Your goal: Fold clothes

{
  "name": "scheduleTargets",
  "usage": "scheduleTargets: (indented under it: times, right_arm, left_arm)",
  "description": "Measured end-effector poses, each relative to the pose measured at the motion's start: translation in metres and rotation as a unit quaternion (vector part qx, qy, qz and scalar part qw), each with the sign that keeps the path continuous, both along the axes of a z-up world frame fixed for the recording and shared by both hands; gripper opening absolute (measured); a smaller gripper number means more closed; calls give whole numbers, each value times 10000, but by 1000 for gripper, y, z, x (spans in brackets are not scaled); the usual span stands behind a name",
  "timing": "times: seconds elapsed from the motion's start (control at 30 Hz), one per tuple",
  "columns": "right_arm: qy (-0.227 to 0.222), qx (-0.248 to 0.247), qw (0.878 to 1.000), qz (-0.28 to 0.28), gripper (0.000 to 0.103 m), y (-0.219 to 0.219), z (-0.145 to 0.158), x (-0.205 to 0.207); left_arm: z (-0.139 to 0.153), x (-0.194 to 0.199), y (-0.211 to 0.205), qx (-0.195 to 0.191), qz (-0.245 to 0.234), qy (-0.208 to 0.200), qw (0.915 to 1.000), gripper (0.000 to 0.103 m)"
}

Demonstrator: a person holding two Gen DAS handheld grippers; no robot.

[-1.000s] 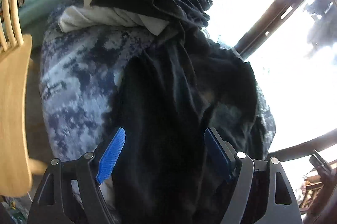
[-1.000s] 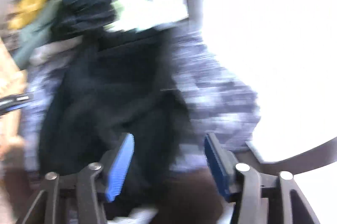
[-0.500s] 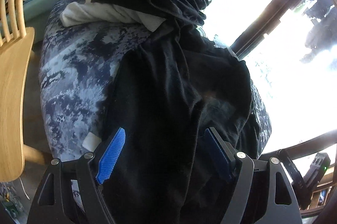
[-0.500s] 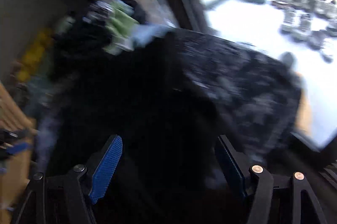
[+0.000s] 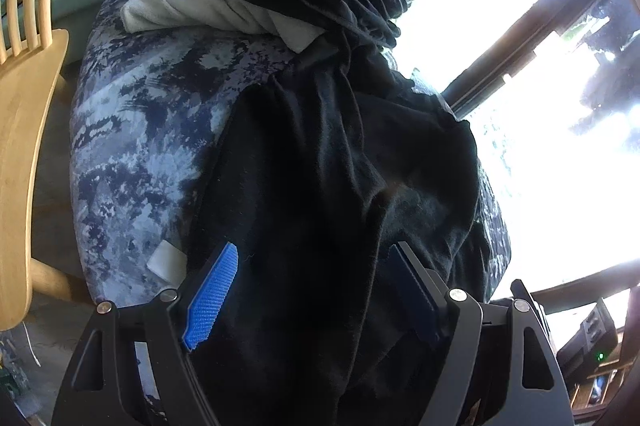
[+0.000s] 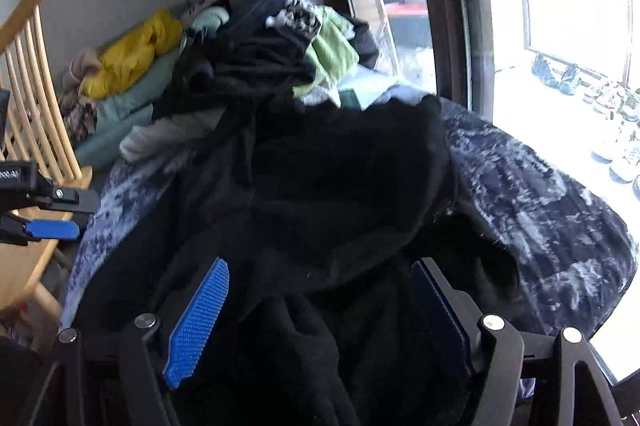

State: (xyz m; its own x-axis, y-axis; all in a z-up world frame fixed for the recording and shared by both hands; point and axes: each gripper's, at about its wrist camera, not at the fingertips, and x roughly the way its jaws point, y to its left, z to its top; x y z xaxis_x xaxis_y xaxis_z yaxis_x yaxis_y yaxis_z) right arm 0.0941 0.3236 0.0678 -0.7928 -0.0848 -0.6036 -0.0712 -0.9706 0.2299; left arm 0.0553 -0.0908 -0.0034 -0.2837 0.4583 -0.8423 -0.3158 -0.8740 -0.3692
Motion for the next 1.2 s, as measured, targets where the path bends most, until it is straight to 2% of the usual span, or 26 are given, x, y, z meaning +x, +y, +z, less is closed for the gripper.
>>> scheduleTargets:
  times: [0.07, 0.2, 0.3, 0.43, 0.5, 0.67, 0.83, 0.9, 1.1, 1.2]
  right_arm:
    - [-144, -144, 9998, -5, 78, 5, -4, -2]
    - [-444, -805, 9957, -133, 78, 28, -6, -2]
    - [-667, -1141, 9912, -23, 78, 34, 3, -1]
    - [-1026, -1090, 9880, 373, 78, 19, 18, 2]
    - [-1241, -1112, 9842, 599, 77, 10, 18, 8]
    - [-1852, -954, 9755, 709, 77, -7, -2, 37]
    - [-2313, -1327, 9612, 710, 77, -11, -28, 59]
    - [-2330, -1326, 9608, 707, 77, -12, -33, 60]
    - [-2170, -1596, 9604, 706, 77, -5, -34, 49]
    - [-2139, -1345, 9660, 554, 77, 0, -32, 46]
  left_arm:
    - [0, 2, 2, -7, -30, -9, 10000, 80]
    - [0, 6, 4, -66, -57, 2, 10000, 80]
    - [-3, 11, 4, -147, -164, -123, 9997, 80]
    - [-12, 23, 1, -215, -552, -474, 9971, 80]
    - [-15, 36, -3, -332, -856, -501, 9945, 80]
    - [-16, 73, -19, -883, -1486, -254, 9846, 80]
    - [-26, 93, -39, -865, -1572, -398, 9830, 80]
    - [-30, 97, -42, -896, -1492, -418, 9838, 80]
    - [-38, 102, -48, -628, -1302, -593, 9877, 80]
    - [-33, 105, -45, -572, -1330, -497, 9882, 80]
